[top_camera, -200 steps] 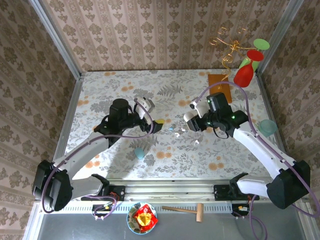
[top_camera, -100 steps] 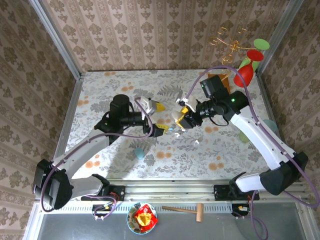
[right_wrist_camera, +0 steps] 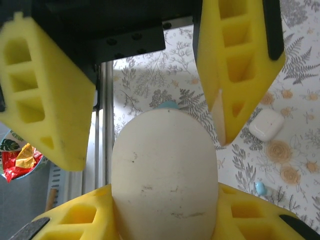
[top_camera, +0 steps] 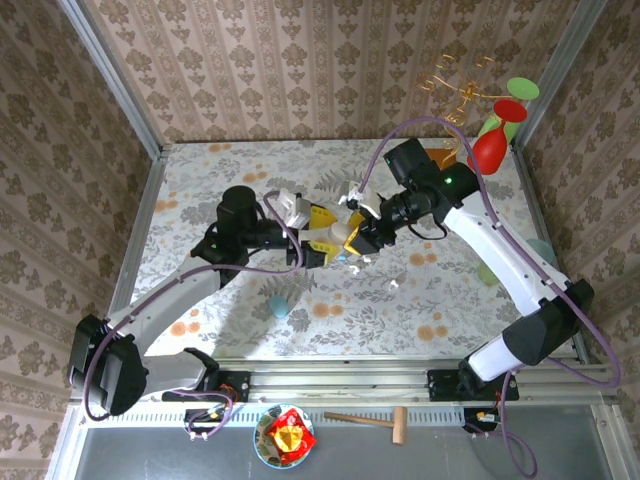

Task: Insert wireless bluetooth earbuds into charging case

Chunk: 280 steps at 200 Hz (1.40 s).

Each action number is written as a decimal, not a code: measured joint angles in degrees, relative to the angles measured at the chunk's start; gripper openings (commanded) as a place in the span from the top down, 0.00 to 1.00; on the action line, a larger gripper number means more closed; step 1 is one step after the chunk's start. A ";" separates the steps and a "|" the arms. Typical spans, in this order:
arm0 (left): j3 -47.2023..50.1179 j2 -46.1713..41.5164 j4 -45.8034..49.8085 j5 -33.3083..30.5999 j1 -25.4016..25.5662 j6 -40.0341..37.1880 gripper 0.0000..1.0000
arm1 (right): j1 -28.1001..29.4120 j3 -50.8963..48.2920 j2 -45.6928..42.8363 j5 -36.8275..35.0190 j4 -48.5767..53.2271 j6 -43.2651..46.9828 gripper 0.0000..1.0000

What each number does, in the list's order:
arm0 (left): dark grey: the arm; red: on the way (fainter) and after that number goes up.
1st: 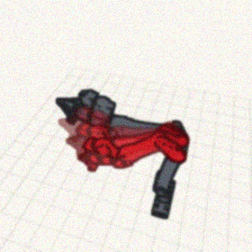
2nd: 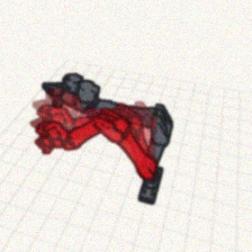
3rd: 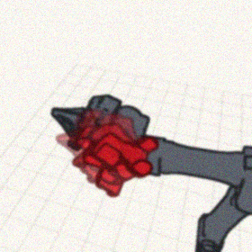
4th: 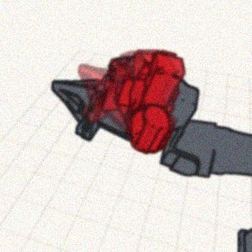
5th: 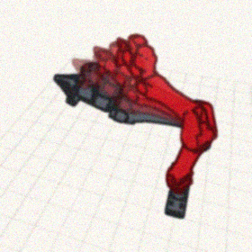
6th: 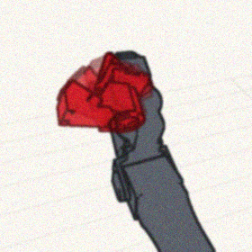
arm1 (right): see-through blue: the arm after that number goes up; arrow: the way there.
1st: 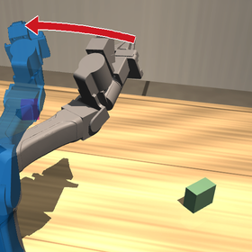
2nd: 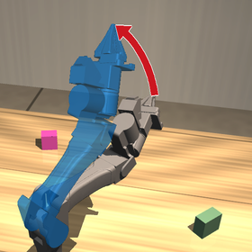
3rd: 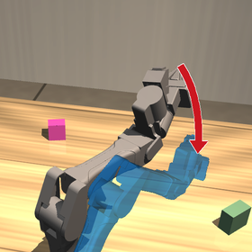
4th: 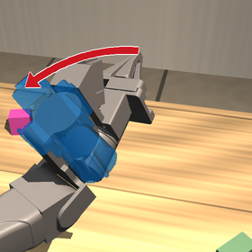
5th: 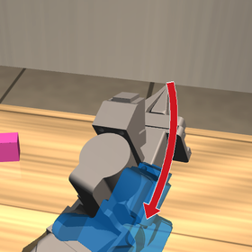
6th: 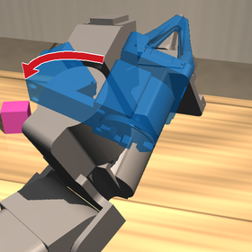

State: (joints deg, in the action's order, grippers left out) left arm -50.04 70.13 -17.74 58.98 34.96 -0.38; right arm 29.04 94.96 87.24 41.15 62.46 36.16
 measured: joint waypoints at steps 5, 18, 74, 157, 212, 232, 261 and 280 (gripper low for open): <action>0.00 0.00 -0.35 0.20 0.00 0.33 0.35 | 0.07 0.44 0.07 0.13 0.13 0.24 0.88; 0.00 0.00 -1.03 0.52 0.00 0.87 0.38 | 0.11 1.46 0.26 0.52 0.74 0.96 0.88; 0.00 0.17 -2.05 1.22 0.00 1.77 0.48 | 0.28 3.80 1.77 1.75 3.39 2.91 0.88; 0.00 1.18 -2.49 2.40 0.00 2.21 0.53 | 0.66 5.01 1.84 1.86 5.03 3.48 0.88; 0.00 1.18 -2.34 3.52 0.22 2.86 0.69 | 0.63 5.22 1.84 1.79 6.08 4.17 0.86; 0.00 1.18 -2.34 3.65 0.22 2.95 0.74 | 0.63 5.25 1.84 1.79 6.14 4.17 0.74; 0.04 1.18 -2.93 3.74 0.20 2.95 0.79 | 0.66 5.16 1.70 1.73 5.66 3.72 0.52; 0.28 1.22 -4.98 3.65 0.07 3.41 0.79 | 0.63 3.61 0.55 1.38 3.32 2.43 0.38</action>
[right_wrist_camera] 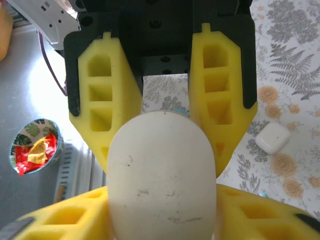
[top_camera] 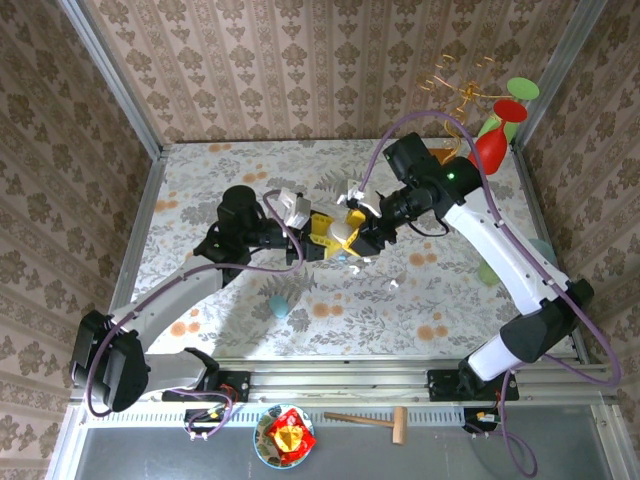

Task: Insert wireless bluetooth earbuds into charging case

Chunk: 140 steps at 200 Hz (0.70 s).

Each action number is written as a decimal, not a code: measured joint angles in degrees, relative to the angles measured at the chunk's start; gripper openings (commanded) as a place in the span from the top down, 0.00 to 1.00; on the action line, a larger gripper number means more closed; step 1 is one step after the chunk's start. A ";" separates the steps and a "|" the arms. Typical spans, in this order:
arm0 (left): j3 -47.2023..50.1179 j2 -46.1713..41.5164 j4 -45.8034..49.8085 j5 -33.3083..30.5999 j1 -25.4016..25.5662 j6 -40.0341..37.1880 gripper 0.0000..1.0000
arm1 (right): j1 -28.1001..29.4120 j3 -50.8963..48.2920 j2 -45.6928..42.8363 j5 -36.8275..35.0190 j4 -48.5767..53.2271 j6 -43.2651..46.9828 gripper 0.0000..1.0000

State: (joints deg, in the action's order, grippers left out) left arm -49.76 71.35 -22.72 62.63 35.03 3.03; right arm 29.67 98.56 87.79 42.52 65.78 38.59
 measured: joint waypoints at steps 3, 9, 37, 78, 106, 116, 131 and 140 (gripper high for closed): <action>0.02 0.02 -0.44 0.02 -0.11 0.07 0.79 | 0.00 -0.33 -0.20 -0.07 -0.42 0.37 0.37; 0.09 0.02 -1.31 0.02 -0.20 0.28 0.79 | 0.00 -0.96 -0.63 -0.15 -1.05 0.07 0.36; 1.27 0.02 -5.38 0.20 -0.63 1.75 0.79 | -0.04 -3.65 -2.47 -0.46 -4.37 -1.84 0.36; 2.16 0.02 -7.80 0.81 -1.31 2.58 0.79 | -1.25 -5.44 -4.15 -0.70 -9.40 -5.68 0.37; 2.67 0.07 -8.83 0.39 -2.16 2.58 0.80 | -2.25 -6.16 -5.03 -0.68 -12.33 -8.98 0.37; 3.02 0.07 -9.09 0.15 -2.47 2.54 0.80 | -2.54 -6.21 -5.16 -0.63 -13.22 -10.19 0.36; 3.72 0.07 -9.20 0.24 -2.54 2.34 0.81 | -2.97 -6.49 -5.57 -0.68 -15.10 -11.65 0.36; 4.15 0.04 -9.31 0.52 -2.45 2.01 0.81 | -3.32 -6.73 -5.75 -0.76 -16.59 -12.44 0.36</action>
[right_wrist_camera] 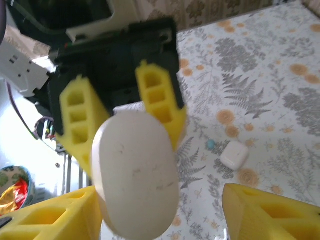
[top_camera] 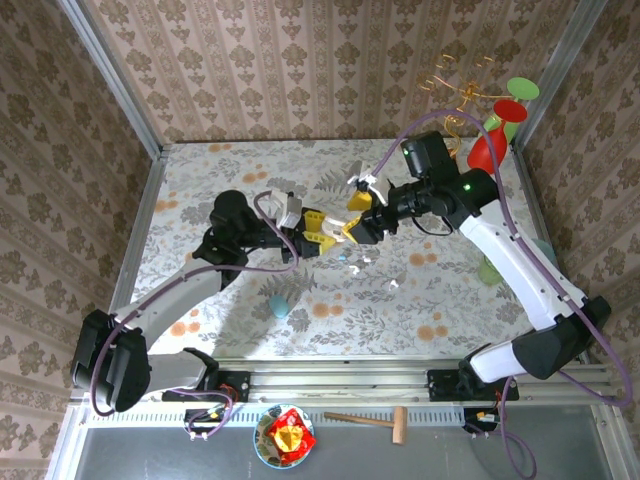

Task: Insert wireless bluetooth earbuds into charging case

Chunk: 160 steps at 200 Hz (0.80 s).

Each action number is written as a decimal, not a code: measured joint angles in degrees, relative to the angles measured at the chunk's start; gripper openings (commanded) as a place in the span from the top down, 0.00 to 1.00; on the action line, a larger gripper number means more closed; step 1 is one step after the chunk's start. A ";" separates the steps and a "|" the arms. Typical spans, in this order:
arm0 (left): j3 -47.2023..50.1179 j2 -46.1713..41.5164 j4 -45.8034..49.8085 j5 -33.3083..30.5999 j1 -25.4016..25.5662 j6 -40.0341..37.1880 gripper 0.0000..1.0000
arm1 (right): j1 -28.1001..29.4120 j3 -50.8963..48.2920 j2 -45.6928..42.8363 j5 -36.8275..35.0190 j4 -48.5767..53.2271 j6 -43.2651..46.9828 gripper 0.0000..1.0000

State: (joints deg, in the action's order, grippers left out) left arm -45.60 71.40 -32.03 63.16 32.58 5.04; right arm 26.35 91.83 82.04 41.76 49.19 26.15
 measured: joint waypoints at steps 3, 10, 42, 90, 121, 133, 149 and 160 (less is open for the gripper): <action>0.13 0.00 -0.09 0.11 0.02 -0.11 0.81 | -0.13 -0.09 -0.07 -0.02 -0.44 -0.35 0.36; 0.31 0.00 -0.17 0.13 0.09 -0.31 0.81 | -0.37 -0.22 -0.13 -0.17 -1.33 -0.94 0.36; 0.72 0.00 -0.66 0.13 0.00 -0.79 0.82 | -0.72 -0.52 -0.15 -0.68 -3.61 -2.64 0.33; 1.46 -0.15 -1.81 0.13 -0.44 -0.81 0.82 | -0.72 -1.62 -0.37 -0.61 -5.53 -3.78 0.13; 2.56 -0.15 -3.54 -0.50 -1.68 -0.79 0.85 | -0.72 -2.47 -0.57 0.15 -7.34 -5.90 0.04; 2.91 -0.09 -4.66 -1.07 -2.56 -0.74 0.85 | -0.72 -3.82 -1.44 0.55 -9.18 -7.02 0.00; 3.23 0.17 -7.17 -1.73 -4.17 -0.07 0.84 | -1.09 -6.88 -3.91 1.42 -12.55 -9.29 0.00; 3.52 0.57 -9.16 -2.08 -5.20 0.68 0.84 | -1.40 -9.05 -5.70 2.10 -15.37 -11.02 0.00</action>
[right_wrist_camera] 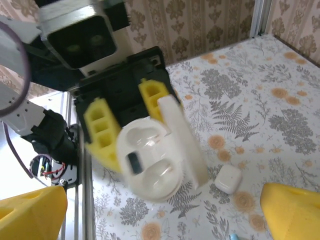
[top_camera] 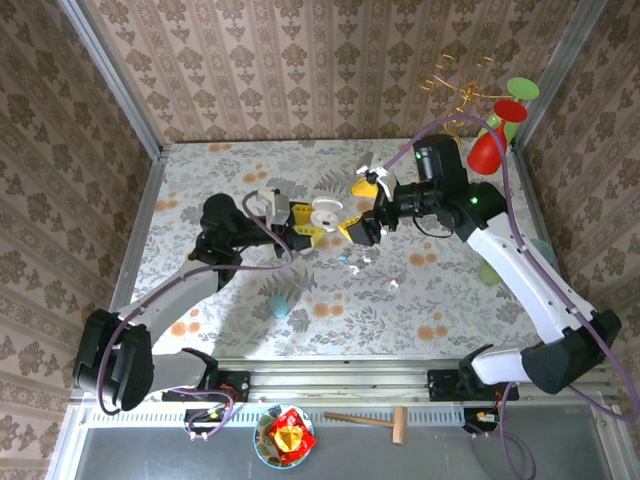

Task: Insert wireless bluetooth earbuds into charging case

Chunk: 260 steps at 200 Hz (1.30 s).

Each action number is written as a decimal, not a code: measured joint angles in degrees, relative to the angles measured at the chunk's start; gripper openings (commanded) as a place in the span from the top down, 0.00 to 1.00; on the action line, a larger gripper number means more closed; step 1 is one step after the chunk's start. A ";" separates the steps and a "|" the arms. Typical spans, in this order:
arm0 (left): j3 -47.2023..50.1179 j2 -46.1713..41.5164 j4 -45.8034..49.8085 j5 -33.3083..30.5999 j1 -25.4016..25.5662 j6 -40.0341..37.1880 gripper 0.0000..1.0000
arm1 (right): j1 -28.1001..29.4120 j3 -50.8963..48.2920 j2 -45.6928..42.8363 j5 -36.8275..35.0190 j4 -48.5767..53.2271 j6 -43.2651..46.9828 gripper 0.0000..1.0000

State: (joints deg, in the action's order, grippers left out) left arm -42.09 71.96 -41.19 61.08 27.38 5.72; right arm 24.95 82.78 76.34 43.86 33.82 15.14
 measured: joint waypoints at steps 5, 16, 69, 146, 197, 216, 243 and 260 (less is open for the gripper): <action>0.15 0.17 -0.79 -0.09 -0.63 0.37 0.84 | -0.20 -0.94 -0.74 0.28 -1.29 -1.01 0.00; 0.81 0.35 -2.49 -0.66 -1.81 0.85 0.84 | -0.74 -2.95 -2.25 0.48 -4.31 -3.85 0.00; 7.41 -0.70 -6.05 -4.31 -5.35 0.48 0.83 | -4.55 -16.52 -6.78 -2.69 -18.75 -19.63 0.00; 9.11 -5.31 -5.99 -7.80 -5.73 -2.45 0.84 | -5.33 -28.92 -8.55 -21.99 -25.59 -29.29 0.03; 9.14 -5.29 -6.01 -8.39 -5.70 -2.75 0.84 | -5.70 -25.16 3.91 -38.62 -17.20 -30.10 0.09; 9.14 -5.29 -6.01 -8.37 -5.60 -2.78 0.84 | -5.68 -23.52 8.11 -41.90 -14.56 -29.88 0.17; 9.29 -5.46 -6.03 -8.68 -4.44 -3.58 0.84 | -5.70 -19.50 13.94 -44.00 -11.21 -29.88 0.25; 9.92 -5.62 -6.05 -9.11 -3.63 -4.26 0.84 | -5.70 -16.68 17.75 -44.17 -10.05 -29.77 0.31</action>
State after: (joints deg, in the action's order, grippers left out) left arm -32.16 66.35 -47.24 51.96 23.75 1.45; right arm 19.25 66.11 94.08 -0.32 23.77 -14.63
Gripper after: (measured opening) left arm 0.342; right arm 0.722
